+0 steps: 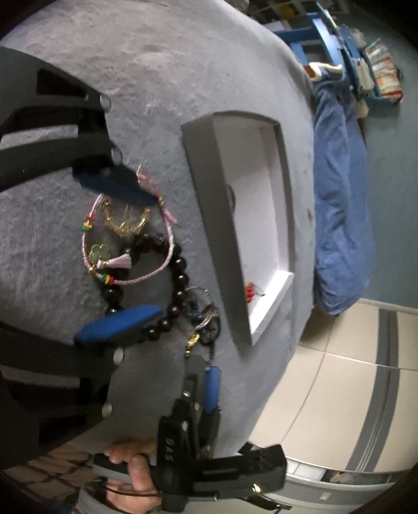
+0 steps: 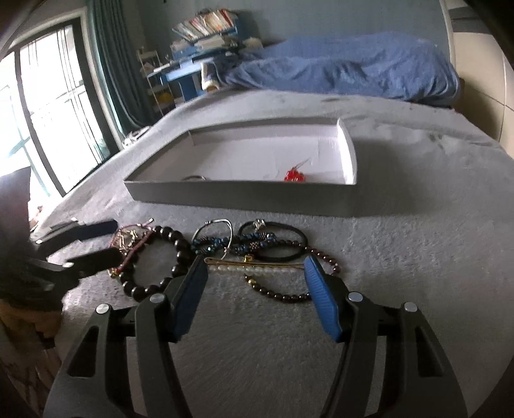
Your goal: Organize jewelry
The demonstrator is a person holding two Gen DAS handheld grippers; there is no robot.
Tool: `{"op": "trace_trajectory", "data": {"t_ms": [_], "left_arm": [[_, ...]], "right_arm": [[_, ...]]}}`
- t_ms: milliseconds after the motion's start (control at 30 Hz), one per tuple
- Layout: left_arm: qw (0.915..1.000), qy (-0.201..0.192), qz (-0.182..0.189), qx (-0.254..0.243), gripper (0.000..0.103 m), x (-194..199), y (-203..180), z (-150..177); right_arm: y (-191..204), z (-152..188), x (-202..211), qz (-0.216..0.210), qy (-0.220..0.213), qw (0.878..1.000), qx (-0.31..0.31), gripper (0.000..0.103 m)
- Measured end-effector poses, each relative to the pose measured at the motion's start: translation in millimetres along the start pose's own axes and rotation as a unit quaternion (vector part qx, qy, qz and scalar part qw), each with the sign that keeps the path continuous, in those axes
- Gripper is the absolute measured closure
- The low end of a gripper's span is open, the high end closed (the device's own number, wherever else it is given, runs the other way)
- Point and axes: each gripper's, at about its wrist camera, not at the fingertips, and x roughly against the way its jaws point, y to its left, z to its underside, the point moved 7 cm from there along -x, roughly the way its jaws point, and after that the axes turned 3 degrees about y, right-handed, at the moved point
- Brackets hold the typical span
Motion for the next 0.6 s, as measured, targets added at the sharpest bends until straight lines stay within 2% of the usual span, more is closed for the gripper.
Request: {"op": "trace_trajectory", "data": {"t_ms": [100,267,433,600], "left_arm": [[1.0000,0.005,0.008,-0.002,0.053,-2.5,-0.9,0.8],[0.9997,0.015,0.004,-0.017,0.057,-6.5,-6.6,2.7],[0.9973,0.033,-0.030,-0.057,0.063,-14.9,-17.9,3.8],[0.9972,0.038,-0.045,-0.045,0.087,-16.6,-10.4,4.0]], "right_arm": [[-3.0,0.4,8.1,-0.003,-0.016,1.000,-0.006,0.041],[-10.4,1.1,14.3,0.005,-0.028,0.999,-0.020,0.041],[-20.1,2.1,15.2,0.023,-0.029,0.999,-0.039,0.041],[-19.3,4.9,15.4,0.023,-0.027,0.999,-0.040,0.041]]}}
